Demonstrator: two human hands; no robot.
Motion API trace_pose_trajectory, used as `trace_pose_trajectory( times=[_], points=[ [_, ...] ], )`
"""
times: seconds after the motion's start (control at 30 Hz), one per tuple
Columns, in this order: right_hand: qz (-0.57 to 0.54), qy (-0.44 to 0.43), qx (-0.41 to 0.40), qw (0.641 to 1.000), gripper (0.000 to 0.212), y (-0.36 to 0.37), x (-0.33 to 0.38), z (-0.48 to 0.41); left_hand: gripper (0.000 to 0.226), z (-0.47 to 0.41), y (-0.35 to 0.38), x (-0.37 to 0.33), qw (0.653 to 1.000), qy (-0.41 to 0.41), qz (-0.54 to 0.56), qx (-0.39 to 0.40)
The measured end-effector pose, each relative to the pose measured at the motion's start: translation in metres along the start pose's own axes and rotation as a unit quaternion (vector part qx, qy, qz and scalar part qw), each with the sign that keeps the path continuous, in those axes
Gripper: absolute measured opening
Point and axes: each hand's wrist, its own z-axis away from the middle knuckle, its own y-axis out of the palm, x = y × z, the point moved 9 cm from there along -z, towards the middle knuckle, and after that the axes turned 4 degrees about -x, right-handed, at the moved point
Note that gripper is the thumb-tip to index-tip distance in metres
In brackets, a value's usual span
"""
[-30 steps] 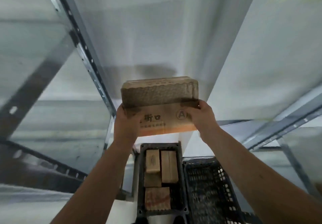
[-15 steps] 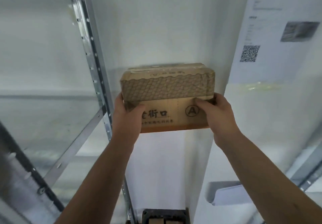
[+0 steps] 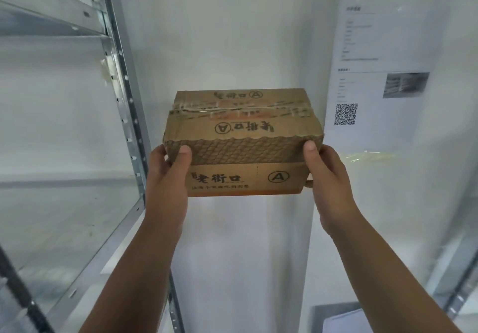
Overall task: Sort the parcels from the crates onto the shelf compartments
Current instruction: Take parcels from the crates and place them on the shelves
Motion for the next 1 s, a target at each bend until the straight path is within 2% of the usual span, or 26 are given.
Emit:
trace_pose_trajectory(
  times=[0.2, 0.33, 0.53, 0.67, 0.77, 0.83, 1.0],
  points=[
    [-0.036, 0.079, 0.080, 0.993, 0.068, 0.005, -0.010, -0.006, 0.020, -0.003, -0.004, 0.002, 1.000, -0.003, 0.003, -0.006],
    [-0.041, 0.070, 0.072, 0.994, 0.045, 0.000, -0.019, -0.015, 0.024, -0.004, -0.005, 0.010, 1.000, -0.016, -0.003, 0.012],
    [-0.055, 0.053, 0.104, 0.992, 0.060, 0.000, -0.017, -0.018, 0.058, -0.012, -0.010, 0.023, 1.000, -0.021, 0.013, 0.013],
    [-0.080, 0.045, 0.082, 0.992, 0.026, -0.002, -0.017, -0.017, 0.068, -0.014, -0.015, 0.035, 0.999, -0.037, 0.015, -0.005],
    [-0.072, 0.071, 0.050, 0.994, 0.047, -0.007, -0.026, -0.019, 0.066, -0.015, -0.019, 0.040, 0.999, -0.047, 0.015, -0.017],
    [-0.058, 0.091, 0.045, 0.993, 0.053, -0.008, -0.033, -0.020, 0.064, -0.016, -0.020, 0.042, 0.997, -0.068, 0.016, -0.025],
    [-0.057, 0.105, 0.038, 0.992, 0.051, -0.004, -0.036, -0.018, 0.072, -0.016, -0.021, 0.041, 0.996, -0.082, 0.021, -0.020]
  ],
)
